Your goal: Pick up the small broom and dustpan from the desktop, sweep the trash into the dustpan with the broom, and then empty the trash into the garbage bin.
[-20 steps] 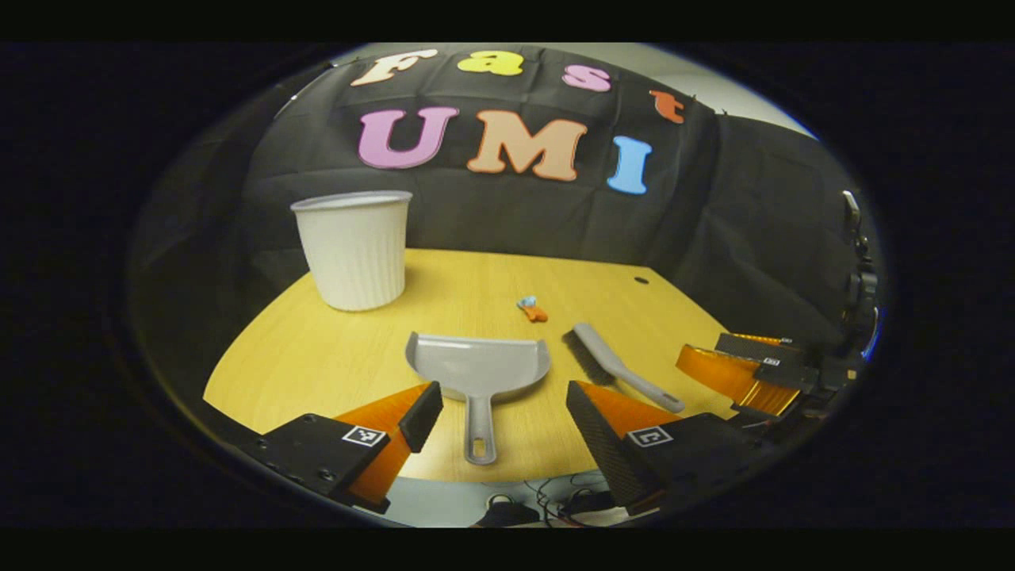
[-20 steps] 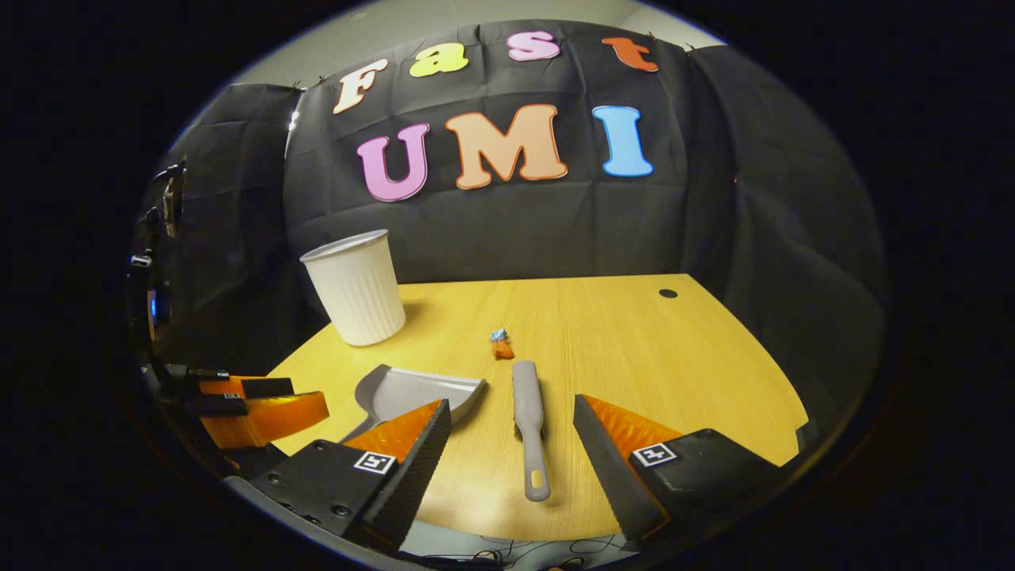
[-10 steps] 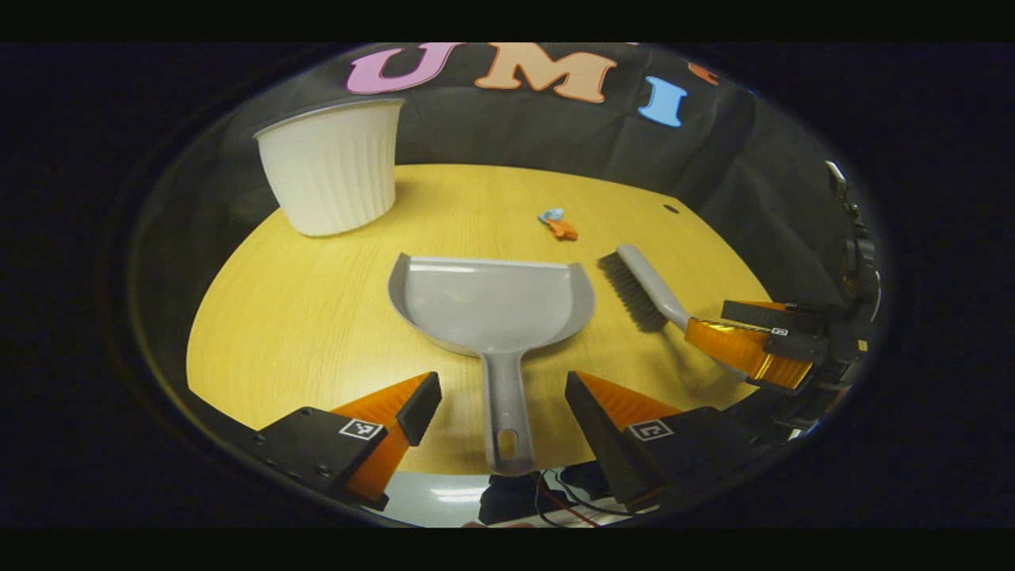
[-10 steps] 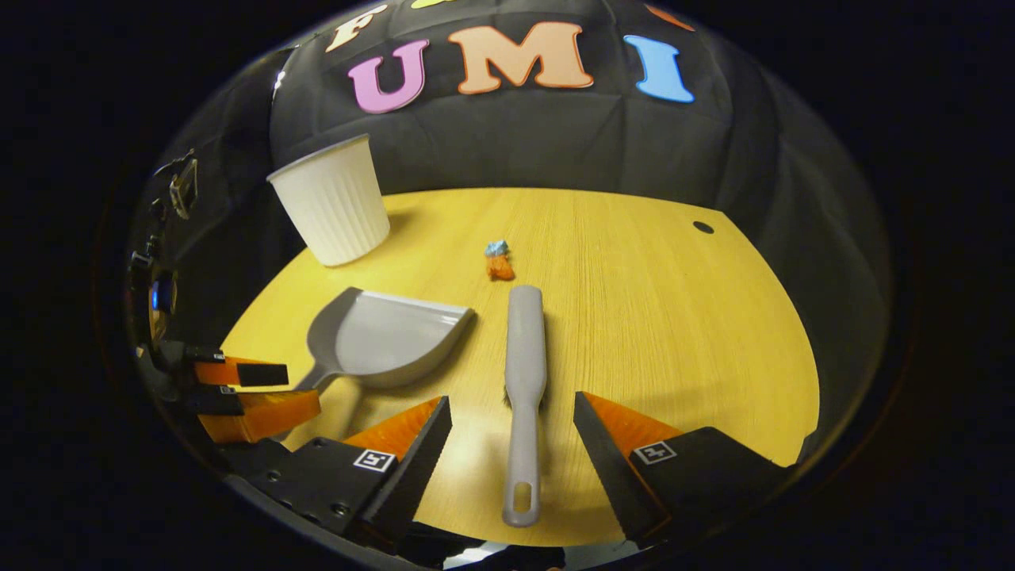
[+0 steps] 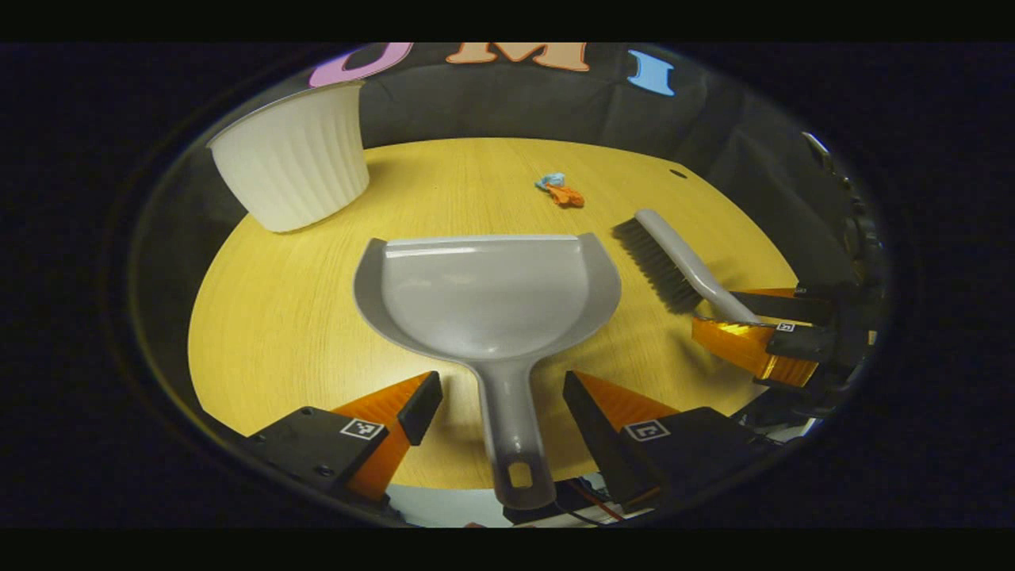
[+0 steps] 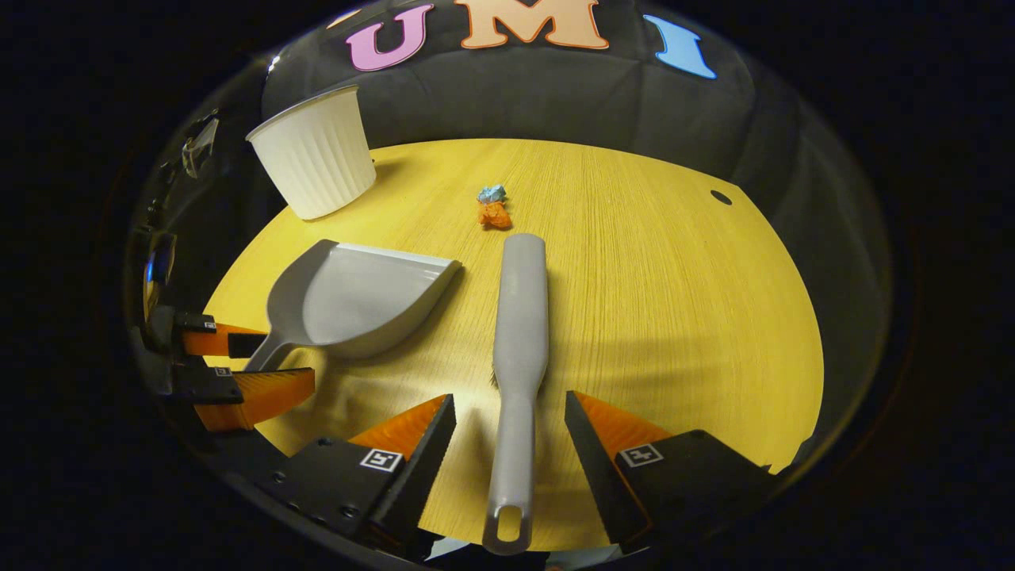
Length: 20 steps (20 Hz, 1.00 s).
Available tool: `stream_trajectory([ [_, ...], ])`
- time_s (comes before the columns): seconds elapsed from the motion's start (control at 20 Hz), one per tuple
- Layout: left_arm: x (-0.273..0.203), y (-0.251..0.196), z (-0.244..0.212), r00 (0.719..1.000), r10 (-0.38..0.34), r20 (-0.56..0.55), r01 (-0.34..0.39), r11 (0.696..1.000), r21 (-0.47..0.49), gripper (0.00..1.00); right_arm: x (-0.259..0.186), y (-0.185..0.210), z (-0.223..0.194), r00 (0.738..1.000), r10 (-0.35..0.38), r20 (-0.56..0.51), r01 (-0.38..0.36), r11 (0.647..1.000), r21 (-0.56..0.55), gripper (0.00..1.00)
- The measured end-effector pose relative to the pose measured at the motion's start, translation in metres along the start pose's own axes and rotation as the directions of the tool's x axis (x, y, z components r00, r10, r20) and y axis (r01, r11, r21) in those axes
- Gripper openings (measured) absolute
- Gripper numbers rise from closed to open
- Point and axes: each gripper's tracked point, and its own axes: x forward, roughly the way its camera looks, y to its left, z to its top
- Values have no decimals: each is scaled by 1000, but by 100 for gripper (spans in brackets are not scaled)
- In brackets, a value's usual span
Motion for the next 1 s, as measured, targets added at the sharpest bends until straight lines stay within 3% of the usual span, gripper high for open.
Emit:
stream_trajectory([
  [0.1, 7, -1, -3, 1000, -3, -23, 3, 1000, -2, 92, 4, 0, -4, 1000, 3, -21, -2, 1000, 9, 80],
  [0.25, 10, -2, -10, 998, -11, -59, 11, 1000, -5, 84, 11, 1, -11, 999, 12, -48, -11, 999, 30, 61],
  [0.3, 11, 0, -9, 998, 0, -63, 0, 1000, -1, 75, 10, 2, -13, 998, 18, -58, -16, 999, 38, 53],
  [0.35, 13, 3, -12, 997, 13, -70, -13, 1000, 3, 68, 11, 1, -15, 997, 16, -69, -13, 999, 42, 32],
  [0.4, 11, 4, -12, 997, 21, -77, -20, 1000, 9, 42, 14, 0, -17, 997, 19, -80, -15, 999, 52, 30],
  [0.5, 9, 5, -12, 996, 29, -84, -27, 999, 28, 35, 13, 4, -20, 994, 40, -103, -31, 996, 80, 26],
  [0.65, 12, 4, -13, 995, 14, -94, -11, 999, 37, 34, 9, 6, -20, 992, 53, -111, -45, 996, 78, 22],
  [0.85, 11, 3, -14, 994, 4, -111, -3, 1000, 16, 31, 10, 9, -21, 991, 63, -116, -55, 996, 76, 24],
  [1.0, 10, 4, -14, 992, -4, -123, 10, 999, 45, 29, 7, 15, -22, 986, 109, -128, -102, 993, 60, 23],
])
